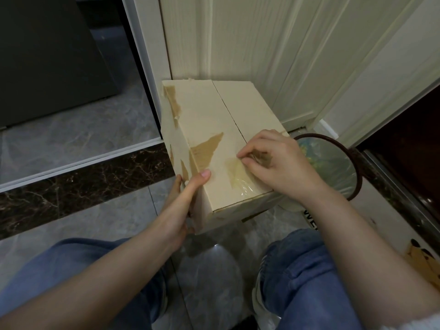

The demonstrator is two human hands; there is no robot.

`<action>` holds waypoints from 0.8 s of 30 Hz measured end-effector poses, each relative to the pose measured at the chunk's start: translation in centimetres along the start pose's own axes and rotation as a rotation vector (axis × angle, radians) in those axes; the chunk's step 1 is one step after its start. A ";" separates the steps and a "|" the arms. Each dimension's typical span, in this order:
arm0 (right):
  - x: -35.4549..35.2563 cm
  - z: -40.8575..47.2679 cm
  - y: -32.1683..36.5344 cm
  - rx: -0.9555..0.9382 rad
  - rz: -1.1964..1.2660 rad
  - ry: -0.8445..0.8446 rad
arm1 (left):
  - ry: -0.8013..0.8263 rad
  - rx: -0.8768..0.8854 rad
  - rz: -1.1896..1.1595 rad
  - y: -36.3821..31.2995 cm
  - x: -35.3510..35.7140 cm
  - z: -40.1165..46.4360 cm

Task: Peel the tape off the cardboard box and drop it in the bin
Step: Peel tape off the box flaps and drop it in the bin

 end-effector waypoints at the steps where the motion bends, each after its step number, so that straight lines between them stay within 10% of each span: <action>1: 0.0 0.0 0.0 0.004 -0.009 -0.002 | 0.002 -0.002 -0.002 0.0 0.0 0.0; 24: 1.4 -1.4 2.3 -0.024 -0.562 -0.137 | 0.033 0.025 -0.028 -0.1 0.0 -0.4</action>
Point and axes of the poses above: each hand's wrist, its own z-axis towards the middle knuckle, its own x-axis out of the palm, y = z × x, the point moved 2 cm from there along z, towards the middle knuckle, and after that the axes turned 13 degrees about -z, right-handed, at the moved point
